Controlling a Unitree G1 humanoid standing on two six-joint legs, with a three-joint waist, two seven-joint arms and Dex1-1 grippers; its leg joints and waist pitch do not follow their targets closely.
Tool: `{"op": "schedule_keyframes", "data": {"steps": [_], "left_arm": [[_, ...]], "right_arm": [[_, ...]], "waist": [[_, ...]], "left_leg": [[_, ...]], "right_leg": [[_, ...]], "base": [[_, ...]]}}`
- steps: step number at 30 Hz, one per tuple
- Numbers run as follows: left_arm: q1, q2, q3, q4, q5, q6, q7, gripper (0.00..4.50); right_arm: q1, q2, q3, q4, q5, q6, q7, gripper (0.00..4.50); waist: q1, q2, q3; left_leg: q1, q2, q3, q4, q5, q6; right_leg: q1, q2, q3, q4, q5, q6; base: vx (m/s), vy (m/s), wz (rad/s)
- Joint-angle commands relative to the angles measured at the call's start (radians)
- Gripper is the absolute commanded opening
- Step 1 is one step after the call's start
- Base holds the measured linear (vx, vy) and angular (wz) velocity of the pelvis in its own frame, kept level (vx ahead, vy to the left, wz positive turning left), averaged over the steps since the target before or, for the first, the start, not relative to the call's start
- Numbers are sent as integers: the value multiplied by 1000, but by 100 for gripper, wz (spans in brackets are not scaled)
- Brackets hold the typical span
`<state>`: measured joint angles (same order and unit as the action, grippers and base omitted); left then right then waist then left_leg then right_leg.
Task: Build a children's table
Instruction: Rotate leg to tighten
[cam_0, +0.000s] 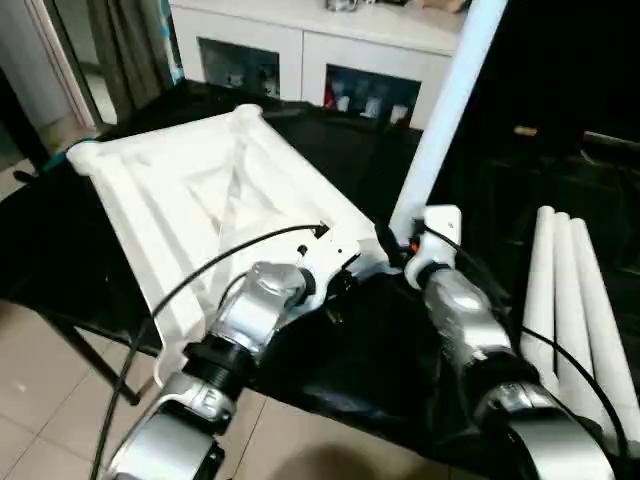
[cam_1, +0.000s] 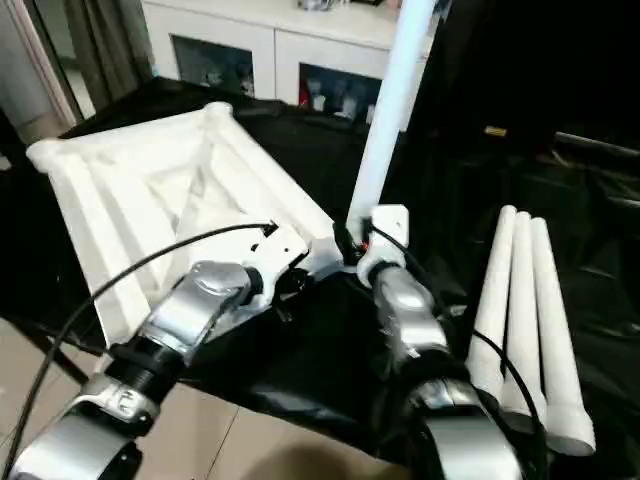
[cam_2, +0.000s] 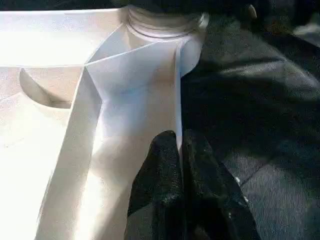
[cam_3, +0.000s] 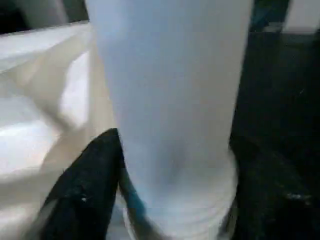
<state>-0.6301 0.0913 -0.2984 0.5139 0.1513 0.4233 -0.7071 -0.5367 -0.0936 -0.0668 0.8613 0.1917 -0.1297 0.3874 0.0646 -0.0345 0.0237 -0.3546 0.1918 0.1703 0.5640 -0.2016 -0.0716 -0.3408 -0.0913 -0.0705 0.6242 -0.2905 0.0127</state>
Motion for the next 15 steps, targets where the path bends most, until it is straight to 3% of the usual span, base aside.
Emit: {"op": "schedule_keyframes", "data": {"steps": [1,3,4,8,10,15], "left_arm": [[18,26,-37,-6,-38,-91,-106,0],[18,47,-42,-7,-40,-106,-138,0],[25,83,-57,-13,-50,-171,-210,0],[44,167,-81,-31,-67,-269,-357,0],[56,191,-80,-41,-80,-277,-403,0],[79,226,-77,-61,-114,-296,-477,0]], "right_arm": [[64,-39,56,-107,22,61,139,363],[91,-69,69,-160,29,79,183,379],[130,-115,93,-237,30,100,255,382],[218,-222,145,-422,62,179,439,382],[238,-256,158,-467,57,187,482,382],[260,-301,172,-530,59,202,525,382]], "waist": [[4,-6,-41],[1,-4,-43],[3,-5,-39],[4,2,-35],[0,6,-34],[1,4,-33]], "left_leg": [[-4,40,-11,-39,89,186],[-4,38,-10,-34,113,210],[-7,38,-10,-35,97,219],[-7,46,-12,-39,25,205],[-6,48,-11,-41,31,194],[-6,46,-8,-36,46,195]], "right_leg": [[41,-54,47,-52,422,-251],[36,-52,45,-46,474,-259],[36,-53,43,-50,456,-259],[36,-56,45,-54,351,-261],[30,-57,45,-52,333,-278],[30,-58,47,-50,328,-299]], "base": [[0,0,0],[0,0,0],[0,0,0],[0,0,0],[0,0,0],[0,0,0]]}}
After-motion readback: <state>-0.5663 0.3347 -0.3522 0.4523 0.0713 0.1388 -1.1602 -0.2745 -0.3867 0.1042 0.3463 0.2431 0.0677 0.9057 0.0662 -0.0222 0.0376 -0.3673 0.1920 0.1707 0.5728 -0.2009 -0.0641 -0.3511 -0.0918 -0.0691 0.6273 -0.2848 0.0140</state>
